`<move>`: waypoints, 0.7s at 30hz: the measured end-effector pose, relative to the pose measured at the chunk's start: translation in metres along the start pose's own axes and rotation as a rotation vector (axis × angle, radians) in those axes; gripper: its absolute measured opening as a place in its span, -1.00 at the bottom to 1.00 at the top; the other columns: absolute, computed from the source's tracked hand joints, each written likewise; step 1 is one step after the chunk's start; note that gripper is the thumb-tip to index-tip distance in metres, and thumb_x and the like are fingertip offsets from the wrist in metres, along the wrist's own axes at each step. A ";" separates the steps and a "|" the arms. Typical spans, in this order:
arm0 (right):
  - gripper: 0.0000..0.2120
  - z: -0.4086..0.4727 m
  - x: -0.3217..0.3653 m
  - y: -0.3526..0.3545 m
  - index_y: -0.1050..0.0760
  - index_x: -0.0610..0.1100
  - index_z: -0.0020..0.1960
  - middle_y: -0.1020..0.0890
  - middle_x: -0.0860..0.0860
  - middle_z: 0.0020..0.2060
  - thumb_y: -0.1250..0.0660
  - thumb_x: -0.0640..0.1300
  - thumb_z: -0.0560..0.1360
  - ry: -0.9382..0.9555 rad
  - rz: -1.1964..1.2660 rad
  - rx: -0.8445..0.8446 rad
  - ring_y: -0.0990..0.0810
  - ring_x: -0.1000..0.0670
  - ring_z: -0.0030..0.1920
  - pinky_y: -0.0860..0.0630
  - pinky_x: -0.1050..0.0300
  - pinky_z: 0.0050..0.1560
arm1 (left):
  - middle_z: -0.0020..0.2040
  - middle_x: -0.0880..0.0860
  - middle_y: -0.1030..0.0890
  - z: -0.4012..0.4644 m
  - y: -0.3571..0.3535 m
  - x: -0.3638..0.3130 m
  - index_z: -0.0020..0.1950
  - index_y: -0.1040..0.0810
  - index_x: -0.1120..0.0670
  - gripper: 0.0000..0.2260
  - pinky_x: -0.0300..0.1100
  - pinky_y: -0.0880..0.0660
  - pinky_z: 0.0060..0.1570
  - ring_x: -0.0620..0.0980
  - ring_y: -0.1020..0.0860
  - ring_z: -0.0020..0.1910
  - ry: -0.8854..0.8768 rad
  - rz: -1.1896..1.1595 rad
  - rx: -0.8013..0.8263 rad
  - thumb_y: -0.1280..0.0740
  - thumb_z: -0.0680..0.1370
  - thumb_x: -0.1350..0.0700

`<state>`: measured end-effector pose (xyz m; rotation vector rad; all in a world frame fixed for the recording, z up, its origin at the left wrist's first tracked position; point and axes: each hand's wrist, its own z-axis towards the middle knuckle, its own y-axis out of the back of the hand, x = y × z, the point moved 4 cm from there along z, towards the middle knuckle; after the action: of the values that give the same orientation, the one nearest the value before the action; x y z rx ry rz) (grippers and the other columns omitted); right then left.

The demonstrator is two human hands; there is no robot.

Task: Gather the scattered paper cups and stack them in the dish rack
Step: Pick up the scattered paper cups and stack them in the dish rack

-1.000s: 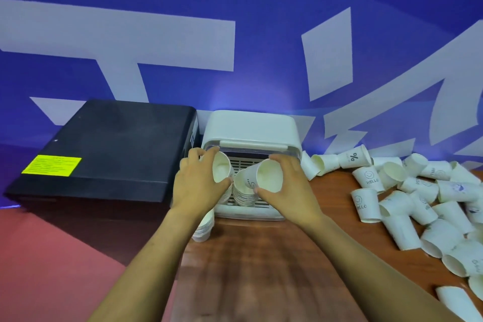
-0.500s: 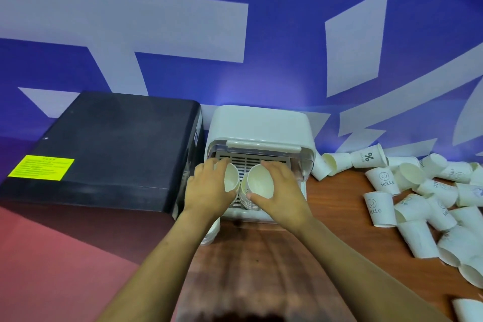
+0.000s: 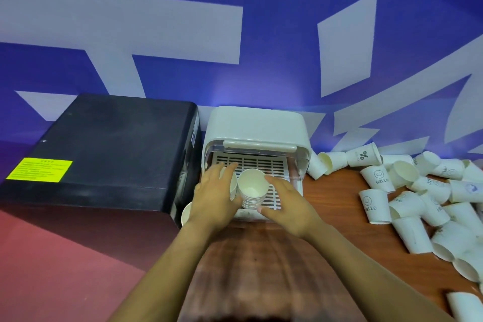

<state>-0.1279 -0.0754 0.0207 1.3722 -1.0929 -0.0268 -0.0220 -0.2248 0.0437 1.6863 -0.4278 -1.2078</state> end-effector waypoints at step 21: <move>-0.63 -0.116 -0.197 0.119 -0.45 -0.04 0.27 -0.54 -0.01 0.18 -0.34 0.02 0.50 -0.361 -0.065 -0.077 -0.51 0.02 0.12 -0.45 0.11 0.12 | 0.33 -0.02 -0.43 -0.008 -0.116 -0.186 0.45 -0.24 -0.12 -0.50 -0.12 -0.41 0.19 -0.03 -0.44 0.27 -0.169 -0.065 0.306 -0.30 0.54 -0.08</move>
<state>-0.2285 0.1613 0.0170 1.3644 -1.3297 -0.3727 -0.1258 -0.0313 0.0411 1.8729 -0.6955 -1.3933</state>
